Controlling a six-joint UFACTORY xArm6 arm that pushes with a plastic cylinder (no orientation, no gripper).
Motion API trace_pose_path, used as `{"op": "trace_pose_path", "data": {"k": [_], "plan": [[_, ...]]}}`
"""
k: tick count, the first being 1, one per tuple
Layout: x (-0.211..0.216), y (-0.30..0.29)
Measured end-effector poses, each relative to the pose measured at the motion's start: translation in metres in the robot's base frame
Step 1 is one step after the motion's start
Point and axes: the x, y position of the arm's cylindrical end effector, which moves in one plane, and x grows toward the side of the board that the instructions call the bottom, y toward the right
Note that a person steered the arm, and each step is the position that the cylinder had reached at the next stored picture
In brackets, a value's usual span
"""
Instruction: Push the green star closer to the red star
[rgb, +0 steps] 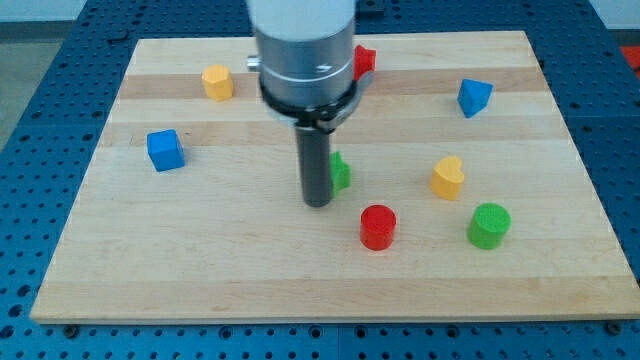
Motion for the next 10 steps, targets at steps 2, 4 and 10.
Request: {"op": "trace_pose_path", "data": {"k": [2, 4, 10], "plan": [[-0.028, 0.043], [-0.004, 0.011], [-0.119, 0.04]]}}
